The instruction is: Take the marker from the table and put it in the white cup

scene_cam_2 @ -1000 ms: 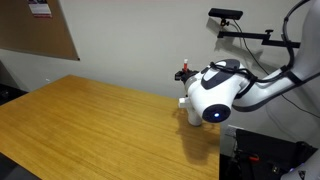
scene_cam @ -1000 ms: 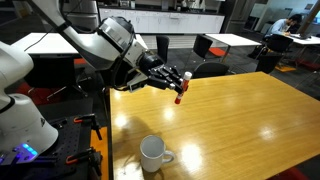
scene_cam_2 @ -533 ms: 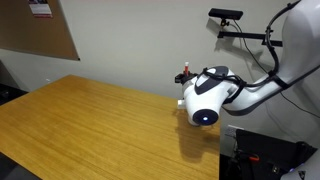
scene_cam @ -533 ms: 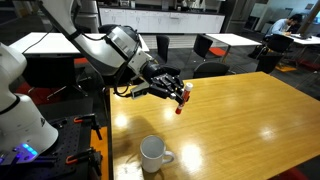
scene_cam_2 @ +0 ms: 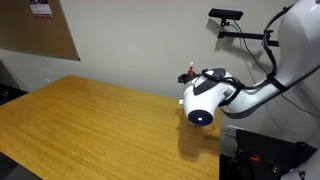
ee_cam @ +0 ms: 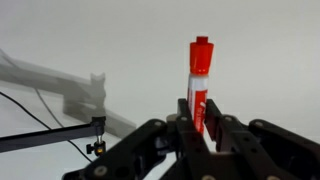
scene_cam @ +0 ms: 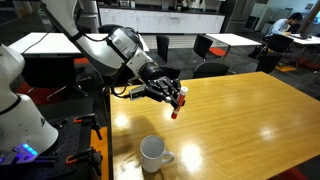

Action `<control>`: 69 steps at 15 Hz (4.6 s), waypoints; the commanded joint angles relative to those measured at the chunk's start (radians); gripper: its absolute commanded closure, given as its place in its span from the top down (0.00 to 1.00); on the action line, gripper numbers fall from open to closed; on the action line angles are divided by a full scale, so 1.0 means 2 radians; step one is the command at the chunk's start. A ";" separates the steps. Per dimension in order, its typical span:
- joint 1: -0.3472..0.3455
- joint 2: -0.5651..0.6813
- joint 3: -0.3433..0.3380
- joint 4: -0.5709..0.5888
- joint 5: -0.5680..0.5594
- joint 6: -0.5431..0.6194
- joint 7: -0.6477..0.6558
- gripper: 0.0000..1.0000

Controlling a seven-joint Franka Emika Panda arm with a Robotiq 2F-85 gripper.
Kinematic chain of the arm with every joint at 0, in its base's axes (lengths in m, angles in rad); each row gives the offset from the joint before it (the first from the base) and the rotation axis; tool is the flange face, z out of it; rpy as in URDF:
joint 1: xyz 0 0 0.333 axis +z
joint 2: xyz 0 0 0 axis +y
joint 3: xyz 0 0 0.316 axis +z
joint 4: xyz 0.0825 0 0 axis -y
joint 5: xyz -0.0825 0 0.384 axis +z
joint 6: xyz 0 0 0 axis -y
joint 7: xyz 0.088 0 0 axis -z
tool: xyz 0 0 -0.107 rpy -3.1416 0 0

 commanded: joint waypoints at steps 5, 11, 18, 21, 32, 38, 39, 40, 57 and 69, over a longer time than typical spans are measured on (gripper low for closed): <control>0.016 0.015 -0.016 0.003 0.058 -0.050 -0.041 0.05; 0.017 0.026 -0.016 -0.001 0.084 -0.049 -0.069 0.05; 0.017 0.040 -0.015 -0.006 0.095 -0.039 -0.077 0.05; 0.018 0.049 -0.015 -0.005 0.095 -0.035 -0.075 0.05; 0.019 0.081 -0.013 -0.002 0.095 -0.031 -0.078 0.05; 0.020 0.089 -0.012 -0.001 0.096 -0.029 -0.079 0.05; 0.020 0.089 -0.012 -0.002 0.096 -0.028 -0.080 0.05; 0.020 0.089 -0.011 -0.003 0.096 -0.027 -0.082 0.10; 0.017 0.008 -0.017 -0.014 0.094 0.004 -0.130 1.00; 0.018 -0.115 -0.065 -0.014 0.100 0.208 -0.269 1.00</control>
